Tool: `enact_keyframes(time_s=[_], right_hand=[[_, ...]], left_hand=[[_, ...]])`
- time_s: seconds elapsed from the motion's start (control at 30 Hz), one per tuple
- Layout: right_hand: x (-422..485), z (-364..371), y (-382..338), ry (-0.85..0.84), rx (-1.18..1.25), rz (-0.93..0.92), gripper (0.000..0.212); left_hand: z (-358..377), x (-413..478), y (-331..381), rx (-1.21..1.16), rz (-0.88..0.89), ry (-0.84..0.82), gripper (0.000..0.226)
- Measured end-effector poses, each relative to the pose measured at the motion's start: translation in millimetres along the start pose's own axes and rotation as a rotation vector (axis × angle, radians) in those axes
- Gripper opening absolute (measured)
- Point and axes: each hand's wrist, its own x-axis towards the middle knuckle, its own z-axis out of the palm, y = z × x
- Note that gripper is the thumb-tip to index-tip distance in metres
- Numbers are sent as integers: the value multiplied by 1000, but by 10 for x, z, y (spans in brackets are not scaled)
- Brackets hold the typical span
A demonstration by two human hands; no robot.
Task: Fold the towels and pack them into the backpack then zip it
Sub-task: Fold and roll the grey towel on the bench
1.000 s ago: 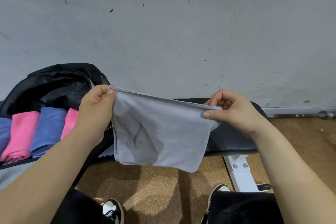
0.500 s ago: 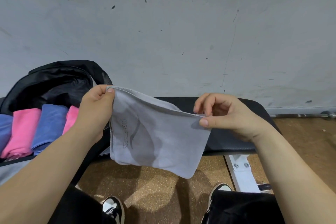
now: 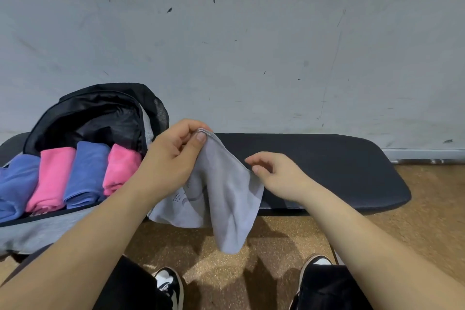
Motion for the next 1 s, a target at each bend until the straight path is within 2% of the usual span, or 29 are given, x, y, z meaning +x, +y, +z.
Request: enact_keyframes(time_s=[0.1, 0.23, 0.27, 0.33, 0.47, 0.53, 0.63, 0.7, 0.77, 0.83, 0.9, 1.0], right_hand=[[116, 93, 129, -95, -118, 63, 32], [193, 141, 229, -182, -278, 103, 8], [223, 142, 252, -177, -305, 102, 7], [247, 127, 293, -184, -291, 124, 9], [213, 88, 365, -323, -207, 122, 2], [196, 9, 354, -336, -153, 120, 11], [146, -169, 340, -295, 50, 160, 22], [79, -294, 322, -226, 366, 170, 30], [20, -405, 251, -127, 698, 145, 29], [-39, -489, 141, -9, 913, 121, 25], [-114, -548, 21, 74, 1043, 104, 14], [-225, -595, -129, 171, 1101, 126, 12]], left_hand=[[-23, 9, -10, 11, -7, 7, 18], [-79, 55, -102, 34, -57, 83, 17], [-98, 72, -129, 42, -80, 111, 17], [-142, 115, -184, 58, -110, 169, 16], [-214, 188, -276, 10, -131, 208, 16], [-258, 211, -331, -7, -135, 237, 16], [-355, 248, -395, -33, -152, 293, 15], [-408, 258, -424, -59, -171, 322, 17], [-432, 254, -456, -76, -205, 330, 19], [-444, 243, -485, -88, -252, 312, 20], [-456, 238, -502, -164, -300, 266, 20], [-466, 227, -484, -308, -336, 205, 20]])
